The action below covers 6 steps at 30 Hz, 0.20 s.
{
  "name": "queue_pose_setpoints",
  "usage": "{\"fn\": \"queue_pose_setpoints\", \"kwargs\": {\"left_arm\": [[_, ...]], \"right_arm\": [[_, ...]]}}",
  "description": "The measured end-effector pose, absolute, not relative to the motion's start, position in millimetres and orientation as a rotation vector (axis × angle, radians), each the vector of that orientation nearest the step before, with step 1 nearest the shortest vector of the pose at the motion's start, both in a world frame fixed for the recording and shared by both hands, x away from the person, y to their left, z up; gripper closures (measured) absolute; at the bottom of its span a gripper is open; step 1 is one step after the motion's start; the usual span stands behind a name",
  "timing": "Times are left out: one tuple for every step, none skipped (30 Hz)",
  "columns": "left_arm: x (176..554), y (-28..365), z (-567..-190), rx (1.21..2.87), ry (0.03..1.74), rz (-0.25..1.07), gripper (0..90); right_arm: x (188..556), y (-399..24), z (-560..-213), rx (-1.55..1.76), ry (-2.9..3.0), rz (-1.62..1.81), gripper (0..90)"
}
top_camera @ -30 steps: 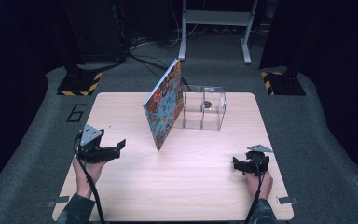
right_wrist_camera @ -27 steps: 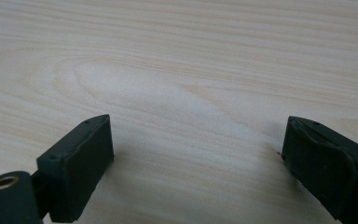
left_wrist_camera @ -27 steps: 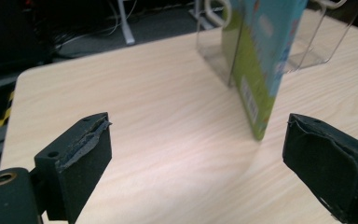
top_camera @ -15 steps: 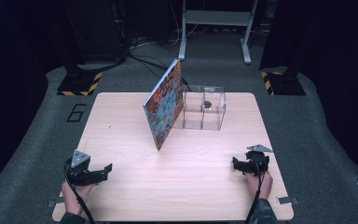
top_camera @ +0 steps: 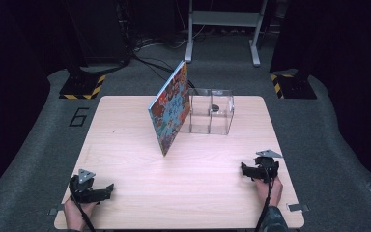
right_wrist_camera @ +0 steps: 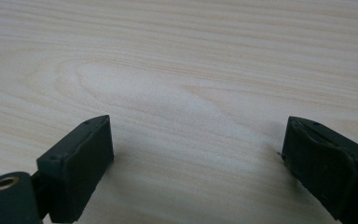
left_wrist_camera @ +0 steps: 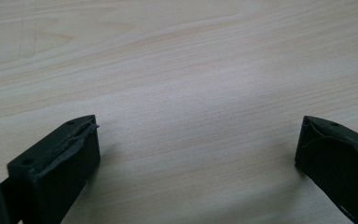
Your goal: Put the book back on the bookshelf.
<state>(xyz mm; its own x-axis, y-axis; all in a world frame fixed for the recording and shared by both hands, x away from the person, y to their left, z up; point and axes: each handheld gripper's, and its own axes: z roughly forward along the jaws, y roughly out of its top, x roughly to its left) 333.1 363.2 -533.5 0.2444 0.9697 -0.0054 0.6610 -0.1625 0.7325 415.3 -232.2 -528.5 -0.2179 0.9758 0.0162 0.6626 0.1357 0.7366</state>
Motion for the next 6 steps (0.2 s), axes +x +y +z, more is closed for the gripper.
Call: {"fn": "queue_pose_setpoints", "kwargs": {"left_arm": [[333.1,363.1,-533.6,1.901,1.487,0.640,0.0],[333.1,363.2,-533.6,1.901,1.486,0.641,0.0],[333.2,363.1,-533.6,1.899,1.487,0.641,0.0],[333.2,363.0,-533.7,1.897,1.488,0.641,0.0],[333.1,363.2,-533.6,1.901,1.487,0.641,0.0],[333.1,363.3,-533.6,1.901,1.486,0.641,0.0]], "right_arm": [[415.5,-232.3,-528.5,1.569,1.943,0.871,8.1],[415.5,-232.6,-528.4,1.569,1.944,0.872,8.1],[415.6,-232.7,-528.4,1.569,1.944,0.872,8.0],[416.2,-231.7,-528.8,1.579,1.928,0.875,8.0],[416.3,-231.7,-528.6,1.583,1.930,0.869,8.0],[416.3,-231.7,-528.5,1.583,1.932,0.868,8.0]]}}
